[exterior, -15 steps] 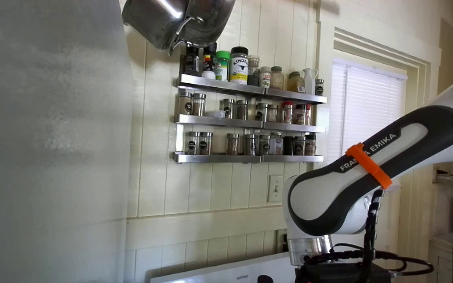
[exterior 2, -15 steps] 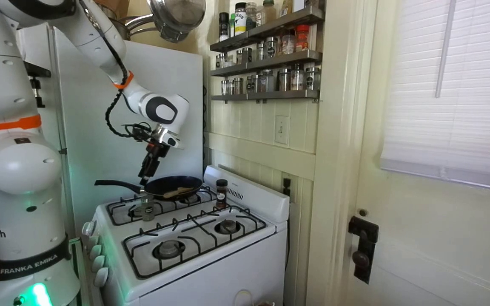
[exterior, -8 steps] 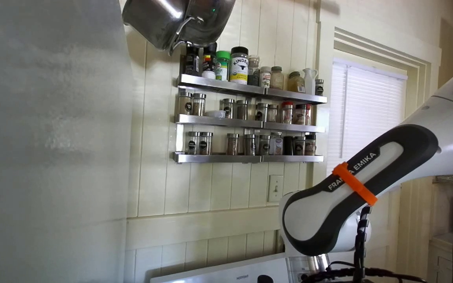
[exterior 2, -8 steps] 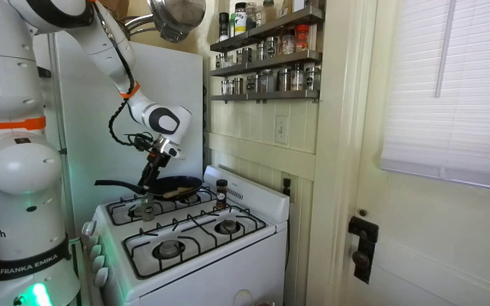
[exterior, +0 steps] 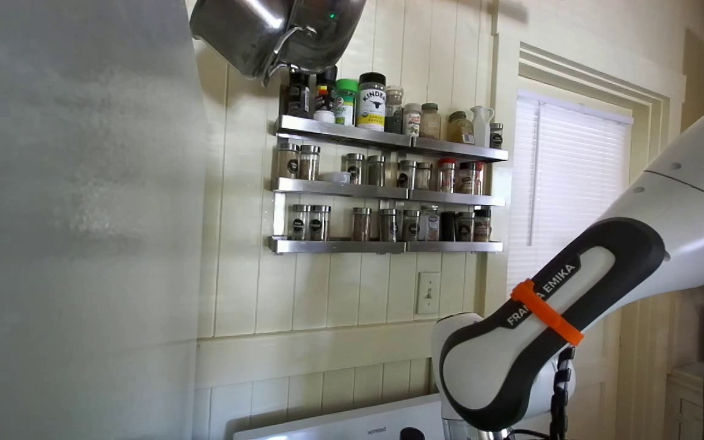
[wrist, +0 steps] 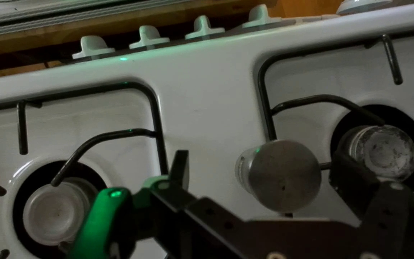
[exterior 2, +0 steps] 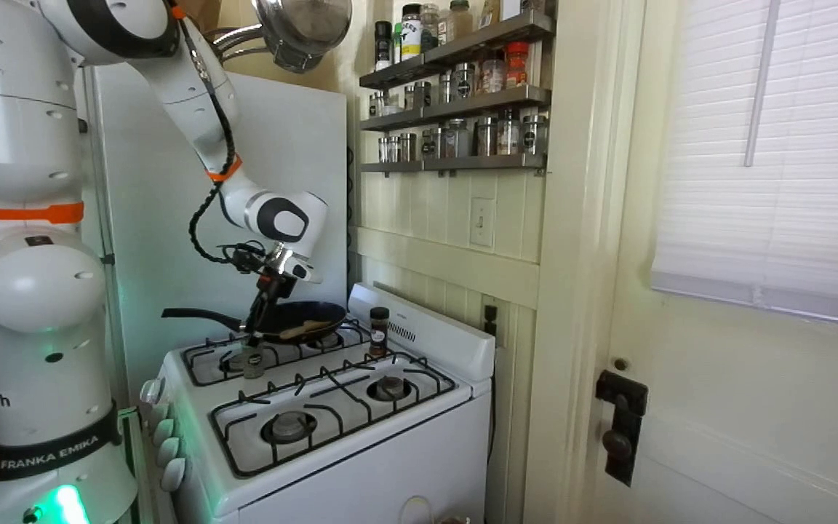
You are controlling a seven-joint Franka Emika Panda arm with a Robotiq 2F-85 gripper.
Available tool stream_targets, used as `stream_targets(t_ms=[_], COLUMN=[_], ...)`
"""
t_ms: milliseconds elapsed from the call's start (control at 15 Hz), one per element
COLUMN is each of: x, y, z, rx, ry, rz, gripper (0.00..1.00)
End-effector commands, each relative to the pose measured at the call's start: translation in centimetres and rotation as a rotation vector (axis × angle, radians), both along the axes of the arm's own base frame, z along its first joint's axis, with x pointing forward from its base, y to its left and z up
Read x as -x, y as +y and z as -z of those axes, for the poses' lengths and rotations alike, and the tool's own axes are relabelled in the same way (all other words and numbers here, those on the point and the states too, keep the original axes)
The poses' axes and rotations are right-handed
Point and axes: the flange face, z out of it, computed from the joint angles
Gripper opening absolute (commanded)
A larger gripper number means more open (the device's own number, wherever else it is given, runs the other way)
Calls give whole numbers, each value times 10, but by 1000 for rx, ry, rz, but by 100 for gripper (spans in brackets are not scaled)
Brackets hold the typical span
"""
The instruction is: Put the spice bottle on the bottle shelf
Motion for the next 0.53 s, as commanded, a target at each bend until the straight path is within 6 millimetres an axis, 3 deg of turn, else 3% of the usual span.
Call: stream_targets(t_ms=[0,400,467], x=[-1,-6,-6], y=[4,11,12], z=[7,11,12], rx=[17,5,4], ry=[-44,-78,-79], rz=[12,15,14], gripper=[100,100,90])
